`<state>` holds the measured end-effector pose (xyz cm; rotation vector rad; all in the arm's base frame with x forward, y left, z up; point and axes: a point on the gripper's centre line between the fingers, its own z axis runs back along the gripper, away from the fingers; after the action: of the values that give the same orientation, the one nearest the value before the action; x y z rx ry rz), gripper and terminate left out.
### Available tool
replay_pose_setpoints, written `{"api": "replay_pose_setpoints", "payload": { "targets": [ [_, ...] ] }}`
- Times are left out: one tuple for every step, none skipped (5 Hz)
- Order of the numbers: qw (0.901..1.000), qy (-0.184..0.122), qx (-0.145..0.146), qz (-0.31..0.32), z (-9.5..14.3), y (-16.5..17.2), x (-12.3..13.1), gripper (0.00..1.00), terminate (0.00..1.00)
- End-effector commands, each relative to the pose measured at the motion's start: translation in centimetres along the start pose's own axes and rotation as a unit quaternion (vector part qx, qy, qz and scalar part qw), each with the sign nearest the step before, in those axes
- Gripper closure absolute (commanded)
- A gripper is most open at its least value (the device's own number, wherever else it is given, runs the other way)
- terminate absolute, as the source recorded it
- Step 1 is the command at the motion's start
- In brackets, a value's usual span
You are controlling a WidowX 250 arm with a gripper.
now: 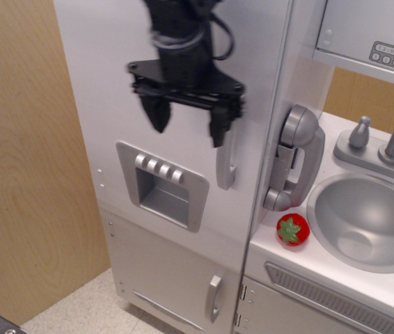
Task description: Open fridge
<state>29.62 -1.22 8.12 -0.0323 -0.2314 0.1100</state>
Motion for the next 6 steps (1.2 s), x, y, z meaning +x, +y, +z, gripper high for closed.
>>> {"api": "replay_pose_setpoints", "payload": {
  "targets": [
    [0.9983,-0.048,-0.004,-0.034,0.0,-1.4,1.8,0.00,0.00],
    [0.9946,-0.092,0.002,-0.048,-0.4,-1.6,2.0,0.00,0.00],
    [0.9917,-0.119,0.017,-0.046,-1.2,-1.8,2.6,0.00,0.00],
    [0.9914,-0.122,0.019,-0.044,-1.2,-1.6,2.8,1.00,0.00],
    [0.9918,-0.122,0.020,-0.032,-1.1,-1.6,2.7,1.00,0.00],
    [0.9917,-0.126,0.016,-0.018,-0.6,-1.4,2.3,1.00,0.00]
  ]
}}
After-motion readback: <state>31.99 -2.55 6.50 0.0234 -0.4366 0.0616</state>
